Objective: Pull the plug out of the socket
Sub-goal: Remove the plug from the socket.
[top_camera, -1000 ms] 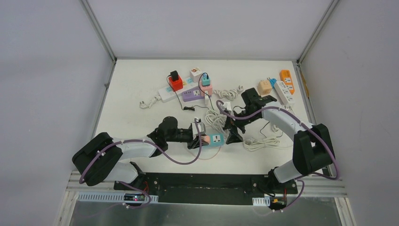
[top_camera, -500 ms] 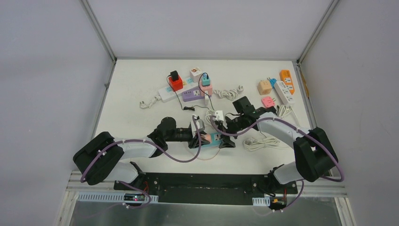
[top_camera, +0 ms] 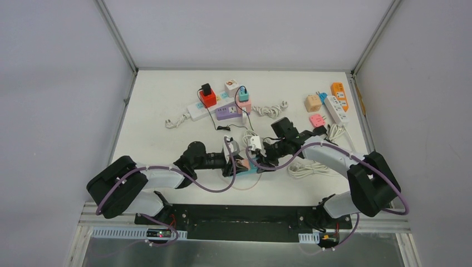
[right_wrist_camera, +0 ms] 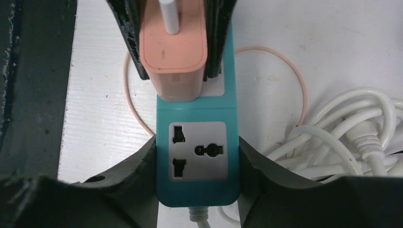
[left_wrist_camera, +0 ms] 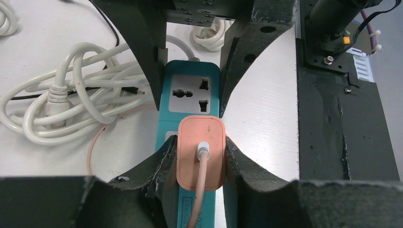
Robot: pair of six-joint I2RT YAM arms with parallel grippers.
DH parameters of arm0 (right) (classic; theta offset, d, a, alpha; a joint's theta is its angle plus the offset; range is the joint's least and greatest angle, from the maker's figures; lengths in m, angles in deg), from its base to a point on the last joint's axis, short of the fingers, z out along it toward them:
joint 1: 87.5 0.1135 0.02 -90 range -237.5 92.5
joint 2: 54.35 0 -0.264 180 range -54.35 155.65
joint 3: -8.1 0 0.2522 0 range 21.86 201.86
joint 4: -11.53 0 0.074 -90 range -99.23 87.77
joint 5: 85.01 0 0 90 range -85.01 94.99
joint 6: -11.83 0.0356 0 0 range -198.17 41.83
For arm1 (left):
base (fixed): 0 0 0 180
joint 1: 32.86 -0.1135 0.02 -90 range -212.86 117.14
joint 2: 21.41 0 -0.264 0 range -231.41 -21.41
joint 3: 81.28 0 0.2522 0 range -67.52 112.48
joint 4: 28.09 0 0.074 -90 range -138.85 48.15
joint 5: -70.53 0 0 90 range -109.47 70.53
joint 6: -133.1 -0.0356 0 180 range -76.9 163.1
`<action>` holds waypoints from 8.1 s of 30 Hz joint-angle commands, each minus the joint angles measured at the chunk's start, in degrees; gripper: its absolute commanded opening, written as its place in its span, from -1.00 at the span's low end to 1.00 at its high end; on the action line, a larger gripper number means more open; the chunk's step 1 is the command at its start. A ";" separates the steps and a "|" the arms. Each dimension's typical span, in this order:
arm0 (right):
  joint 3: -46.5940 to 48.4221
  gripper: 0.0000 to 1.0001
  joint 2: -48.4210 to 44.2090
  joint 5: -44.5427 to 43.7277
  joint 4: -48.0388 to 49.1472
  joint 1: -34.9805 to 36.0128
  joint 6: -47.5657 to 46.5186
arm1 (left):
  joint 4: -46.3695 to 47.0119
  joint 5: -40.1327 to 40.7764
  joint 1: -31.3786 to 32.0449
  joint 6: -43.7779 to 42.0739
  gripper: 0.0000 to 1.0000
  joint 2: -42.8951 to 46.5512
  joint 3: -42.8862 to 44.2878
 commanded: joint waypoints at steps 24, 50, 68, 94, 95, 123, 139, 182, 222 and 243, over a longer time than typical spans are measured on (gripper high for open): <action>5.97 -1.00 -2.45 1.20 -7.09 0.89 -1.89 | 15.23 6.38 3.42 2.28 -1.00 -2.04 -3.94; 6.41 -1.00 -1.46 1.28 -7.86 0.91 -1.94 | 8.41 8.89 7.74 -3.28 -1.00 -5.73 -0.62; 6.67 -1.00 -0.83 0.84 -8.15 0.95 -2.17 | 5.19 6.38 2.32 4.67 -1.00 0.95 -0.59; 6.77 -1.00 -0.02 1.18 -8.59 0.91 -2.36 | -23.72 14.99 9.71 -10.29 -1.00 8.56 7.10; 6.83 -1.00 0.02 1.23 -8.59 0.91 -2.42 | -21.35 15.19 9.67 -9.37 -1.00 8.75 6.07; 6.85 -1.00 0.63 1.05 -8.68 0.95 -2.56 | -1.83 4.96 0.24 8.80 -1.00 7.08 1.68; 6.98 -1.00 0.73 0.83 -8.76 0.95 -2.56 | -14.40 12.67 5.63 1.24 -1.00 8.55 5.10; 7.79 -1.00 1.67 1.29 -9.36 0.93 -2.05 | -11.37 17.90 8.71 3.59 -1.00 11.72 3.76; 7.82 -1.00 2.80 1.27 -10.02 1.13 -3.09 | -24.36 19.48 9.53 -2.14 -1.00 16.07 7.23; 8.04 -1.00 3.78 0.79 -9.86 1.29 -2.65 | -20.11 24.51 11.86 -7.16 -1.00 24.13 2.46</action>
